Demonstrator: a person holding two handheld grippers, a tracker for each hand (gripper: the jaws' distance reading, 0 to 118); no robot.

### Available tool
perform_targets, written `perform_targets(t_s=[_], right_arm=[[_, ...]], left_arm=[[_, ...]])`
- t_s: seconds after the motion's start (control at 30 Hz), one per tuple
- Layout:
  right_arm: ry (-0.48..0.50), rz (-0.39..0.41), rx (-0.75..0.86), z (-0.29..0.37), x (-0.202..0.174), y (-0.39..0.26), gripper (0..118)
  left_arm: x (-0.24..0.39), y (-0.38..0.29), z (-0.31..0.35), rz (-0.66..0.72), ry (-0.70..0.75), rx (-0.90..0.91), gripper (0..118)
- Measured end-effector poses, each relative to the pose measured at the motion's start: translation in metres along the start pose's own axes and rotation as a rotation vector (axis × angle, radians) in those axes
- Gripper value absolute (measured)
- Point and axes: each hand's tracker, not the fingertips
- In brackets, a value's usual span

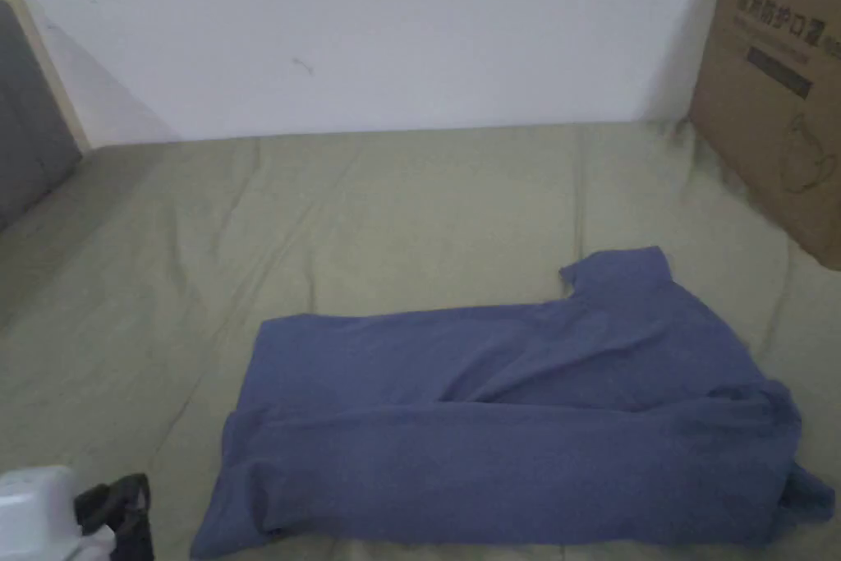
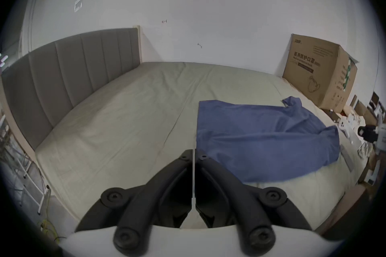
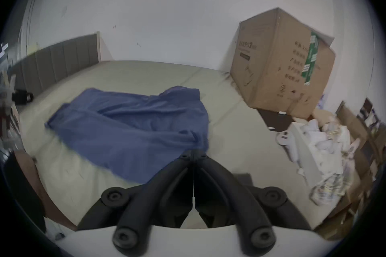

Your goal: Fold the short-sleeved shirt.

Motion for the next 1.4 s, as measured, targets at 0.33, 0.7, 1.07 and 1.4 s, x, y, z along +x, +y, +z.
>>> perform_targets(t_s=[0.33, 0.7, 1.07, 1.4], right_arm=[[0.102, -0.025, -0.068, 0.028, -0.017, -0.013, 0], [0.092, 0.066, -0.219, -0.045, -0.010, -0.028, 93], [0.297, -0.243, -0.353, -0.154, 0.017, -0.026, 4], [0.266, -0.209, -0.255, -0.066, 0.031, -0.027, 4]], left_arm=[[0.021, -0.025, -0.107, -0.041, -0.065, -0.285, 82], [0.042, -0.032, -0.112, -0.195, -0.073, -0.269, 7], [0.034, -0.022, -0.113, -0.100, -0.104, -0.296, 7], [0.019, -0.005, -0.057, -0.045, -0.156, -0.254, 7]])
